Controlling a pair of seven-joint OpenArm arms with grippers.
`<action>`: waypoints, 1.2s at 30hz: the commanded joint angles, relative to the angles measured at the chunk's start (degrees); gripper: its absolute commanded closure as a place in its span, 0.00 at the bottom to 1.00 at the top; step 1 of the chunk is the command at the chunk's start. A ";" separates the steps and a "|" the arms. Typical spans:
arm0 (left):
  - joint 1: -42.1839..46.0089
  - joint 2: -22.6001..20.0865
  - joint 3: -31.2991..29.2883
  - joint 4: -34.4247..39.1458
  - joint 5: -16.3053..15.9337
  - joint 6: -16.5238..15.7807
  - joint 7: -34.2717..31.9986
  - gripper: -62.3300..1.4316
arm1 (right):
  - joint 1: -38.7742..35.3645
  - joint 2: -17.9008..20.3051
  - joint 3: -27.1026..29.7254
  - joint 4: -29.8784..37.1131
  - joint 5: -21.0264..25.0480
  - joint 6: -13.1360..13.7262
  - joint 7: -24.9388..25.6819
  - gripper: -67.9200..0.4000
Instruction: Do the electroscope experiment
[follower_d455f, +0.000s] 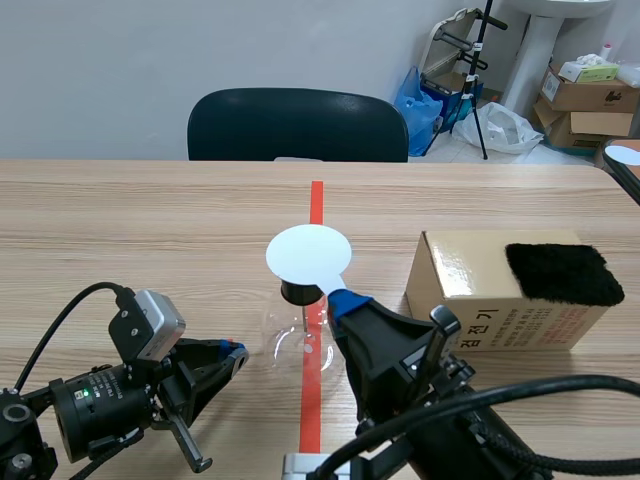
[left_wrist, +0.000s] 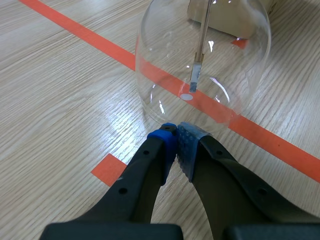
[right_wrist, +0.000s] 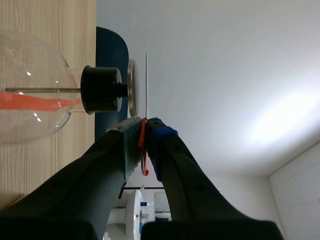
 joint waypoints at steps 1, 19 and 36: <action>0.28 -0.35 -0.42 1.40 -0.20 -0.11 -1.27 0.93 | 0.83 0.57 0.55 0.83 0.00 -0.63 -1.18 0.98; 0.28 -0.35 -0.42 1.40 -0.20 -0.11 -1.27 0.93 | 0.83 0.57 0.55 0.83 0.00 -0.63 -21.46 0.98; 0.28 -0.35 -0.42 1.40 -0.20 -0.13 -1.27 0.93 | 0.83 0.57 0.55 0.83 0.00 -0.63 -27.65 0.98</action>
